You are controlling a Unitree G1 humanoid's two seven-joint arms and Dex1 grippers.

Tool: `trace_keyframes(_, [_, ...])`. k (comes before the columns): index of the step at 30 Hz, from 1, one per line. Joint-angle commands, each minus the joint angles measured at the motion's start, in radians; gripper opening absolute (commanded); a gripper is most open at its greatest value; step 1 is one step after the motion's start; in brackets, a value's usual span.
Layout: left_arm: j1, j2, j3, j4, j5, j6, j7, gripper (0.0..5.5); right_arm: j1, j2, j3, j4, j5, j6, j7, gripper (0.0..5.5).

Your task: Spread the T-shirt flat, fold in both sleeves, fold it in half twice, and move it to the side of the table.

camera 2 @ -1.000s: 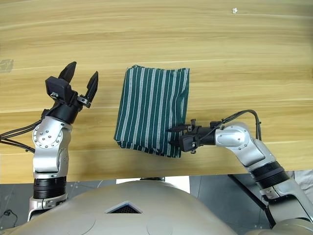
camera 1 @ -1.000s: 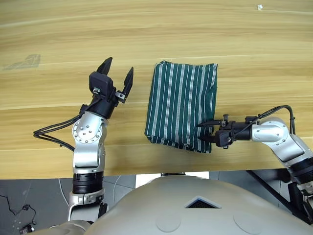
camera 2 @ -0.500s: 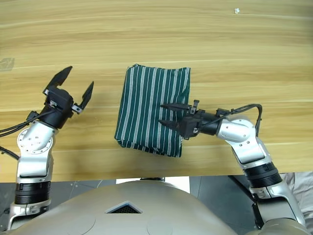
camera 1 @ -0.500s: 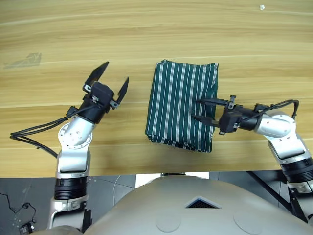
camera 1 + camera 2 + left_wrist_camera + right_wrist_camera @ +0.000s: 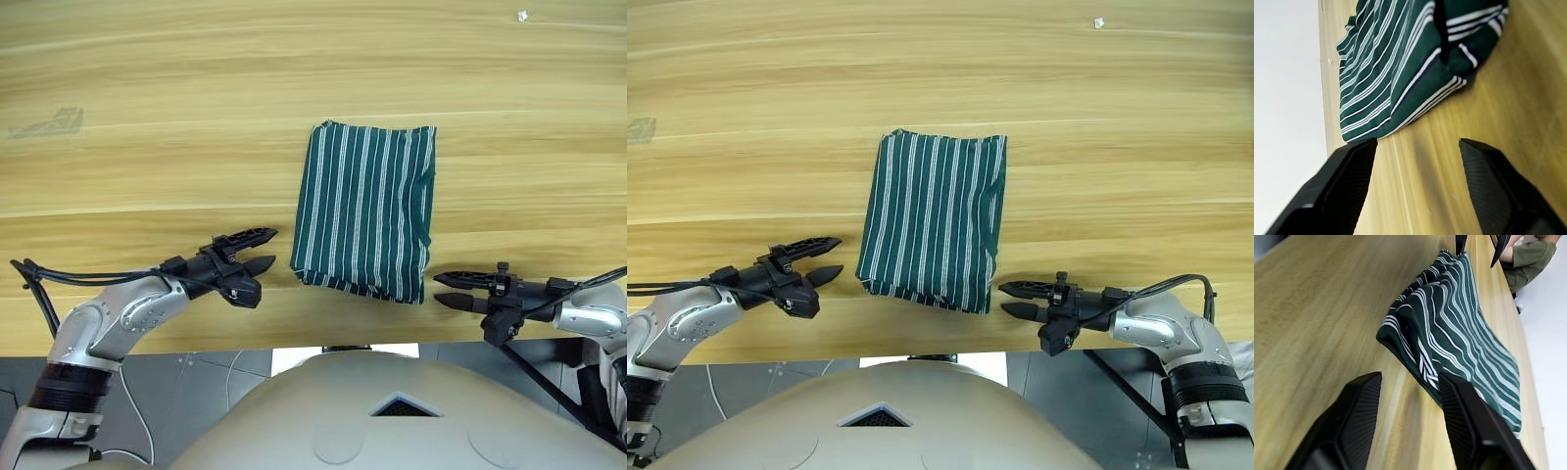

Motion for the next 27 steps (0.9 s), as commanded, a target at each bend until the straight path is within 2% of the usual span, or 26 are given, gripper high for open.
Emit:
trace_keyframes(1, [-0.043, 0.004, -0.087, 0.052, 0.061, -0.015, -0.038, 3.12, -0.027, 0.039, 0.022, 0.011, -0.103, -0.009, -0.051, 2.15])
trace_keyframes(6, [-0.109, -0.023, -0.171, 0.093, 0.092, -0.036, -0.028, 3.12, -0.07, 0.092, 0.038, 0.002, -0.194, -0.004, -0.136, 2.15])
trace_keyframes(12, [-0.063, 0.057, -0.235, 0.056, 0.053, -0.037, -0.123, 3.12, -0.064, 0.064, 0.09, 0.005, -0.174, 0.002, -0.164, 2.15])
trace_keyframes(17, [-0.052, 0.13, -0.237, 0.012, 0.007, -0.013, -0.183, 2.23, -0.063, 0.042, 0.109, 0.0, -0.161, 0.007, -0.182, 1.25])
trace_keyframes(23, [-0.088, 0.102, -0.277, 0.046, 0.018, -0.004, -0.188, 1.05, -0.084, 0.042, 0.134, 0.008, -0.149, 0.019, -0.196, 0.1])
trace_keyframes(27, [-0.129, 0.08, -0.303, 0.08, 0.036, -0.009, -0.171, 0.38, -0.088, 0.045, 0.149, 0.006, -0.137, 0.032, -0.201, 0.0])
